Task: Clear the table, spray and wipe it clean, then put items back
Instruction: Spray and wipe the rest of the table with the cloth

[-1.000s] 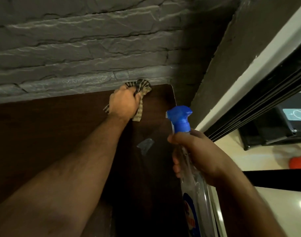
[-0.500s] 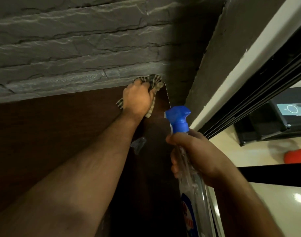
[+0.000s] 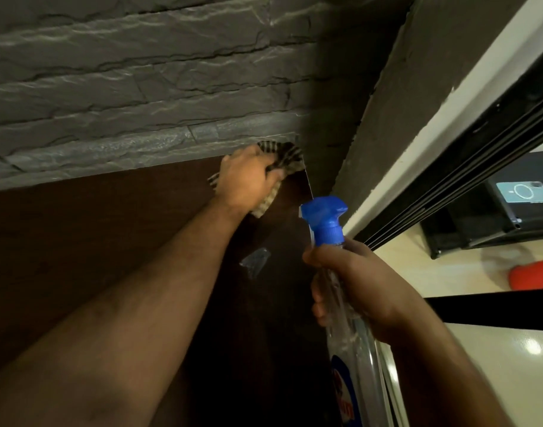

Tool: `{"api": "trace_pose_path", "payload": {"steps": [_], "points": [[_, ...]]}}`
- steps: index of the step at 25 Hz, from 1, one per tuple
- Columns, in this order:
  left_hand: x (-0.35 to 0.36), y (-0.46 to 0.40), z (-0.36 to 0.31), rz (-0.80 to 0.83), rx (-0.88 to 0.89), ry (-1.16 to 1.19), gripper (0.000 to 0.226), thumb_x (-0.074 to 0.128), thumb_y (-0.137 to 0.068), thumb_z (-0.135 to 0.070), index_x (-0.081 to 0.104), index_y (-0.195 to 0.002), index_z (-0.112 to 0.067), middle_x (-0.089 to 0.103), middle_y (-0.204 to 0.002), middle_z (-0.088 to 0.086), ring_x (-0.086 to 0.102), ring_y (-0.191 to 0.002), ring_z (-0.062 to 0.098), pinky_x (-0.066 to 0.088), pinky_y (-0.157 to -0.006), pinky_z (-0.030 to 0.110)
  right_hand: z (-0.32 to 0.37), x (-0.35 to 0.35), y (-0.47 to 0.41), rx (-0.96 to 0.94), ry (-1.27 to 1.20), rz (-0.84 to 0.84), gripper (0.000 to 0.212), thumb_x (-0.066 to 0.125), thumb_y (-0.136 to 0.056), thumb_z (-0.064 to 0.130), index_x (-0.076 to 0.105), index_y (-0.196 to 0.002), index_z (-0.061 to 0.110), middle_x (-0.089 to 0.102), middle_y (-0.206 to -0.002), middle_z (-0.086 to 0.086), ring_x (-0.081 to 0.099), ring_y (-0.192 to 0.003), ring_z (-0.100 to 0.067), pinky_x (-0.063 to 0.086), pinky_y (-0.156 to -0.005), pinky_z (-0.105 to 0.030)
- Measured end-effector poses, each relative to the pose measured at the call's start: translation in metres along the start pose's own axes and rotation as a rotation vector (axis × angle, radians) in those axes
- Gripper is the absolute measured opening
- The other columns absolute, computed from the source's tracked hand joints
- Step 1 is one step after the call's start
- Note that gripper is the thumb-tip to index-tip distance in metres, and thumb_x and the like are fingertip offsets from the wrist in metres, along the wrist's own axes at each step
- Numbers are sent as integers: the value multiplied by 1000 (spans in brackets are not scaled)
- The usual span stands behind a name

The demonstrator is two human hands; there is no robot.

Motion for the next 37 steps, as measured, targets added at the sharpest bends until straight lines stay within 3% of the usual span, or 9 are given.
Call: {"api": "trace_pose_path", "payload": {"steps": [3, 7, 11, 15, 19, 22, 26, 30, 37], "points": [[13, 16, -32, 119, 310, 4, 37, 50, -92, -47, 58, -124, -29, 54, -118, -2, 47, -113, 19, 32, -92, 36, -1, 2, 5, 1, -21, -7, 24, 60, -88, 18, 46, -103, 30, 56, -61, -15, 55, -50, -26, 49, -49, -33], [-6, 6, 6, 46, 36, -4, 38, 50, -93, -47, 58, -124, -28, 54, -118, 1, 48, -114, 21, 32, -92, 36, -8, 3, 11, 7, -38, -17, 28, 61, -87, 19, 47, -110, 25, 56, -63, -16, 54, -52, -29, 48, -53, -36], [14, 42, -42, 240, 521, -18, 41, 44, -91, -48, 55, -127, -32, 49, -118, -7, 43, -112, 12, 29, -90, 32, -16, 8, 17, 4, -37, -39, 28, 62, -86, 19, 49, -110, 19, 57, -64, -17, 55, -51, -30, 47, -53, -36], [-5, 25, 5, 75, 143, -10, 42, 49, -93, -48, 55, -129, -28, 53, -120, 0, 45, -113, 20, 31, -93, 36, -29, 7, 23, 31, -36, -67, 37, 65, -84, 21, 47, -116, 20, 59, -67, -16, 57, -52, -28, 50, -55, -37], [6, 45, -32, 182, 473, -24, 42, 48, -93, -48, 52, -131, -33, 49, -121, -6, 42, -111, 14, 31, -93, 35, -36, 14, 31, 53, -45, -94, 42, 65, -82, 22, 46, -120, 19, 60, -67, -17, 58, -51, -28, 51, -57, -38], [-6, 24, 10, 90, 196, -17, 43, 49, -93, -47, 54, -132, -30, 52, -121, -1, 45, -112, 20, 31, -93, 36, -43, 20, 36, 61, -46, -104, 42, 66, -82, 22, 45, -119, 21, 60, -69, -19, 58, -52, -29, 51, -59, -40], [-4, 24, 4, 149, 237, -24, 43, 47, -95, -46, 51, -134, -29, 50, -125, -1, 44, -115, 20, 32, -97, 38, -47, 37, 46, 76, -58, -73, 28, 64, -83, 17, 50, -107, 17, 58, -66, -19, 56, -52, -29, 48, -57, -37], [-3, 28, 7, 124, 160, -5, 43, 48, -95, -46, 51, -134, -30, 50, -125, -1, 43, -116, 19, 30, -96, 38, -55, 56, 46, 88, -61, -20, 41, 70, -77, 24, 51, -112, 21, 60, -65, -15, 56, -52, -27, 48, -56, -34], [5, 35, 2, 115, 186, 45, 42, 51, -93, -46, 53, -132, -30, 52, -120, -2, 44, -113, 19, 30, -94, 37, -48, 65, 41, 29, -34, -101, 30, 67, -81, 19, 54, -108, 20, 58, -66, -17, 55, -54, -29, 49, -57, -37]]}}
Point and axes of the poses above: each hand's wrist, its own y-axis away from the middle knuckle, its own x-axis out of the palm, z = x × y, the point moved 6 cm from there along -y, towards the middle knuckle
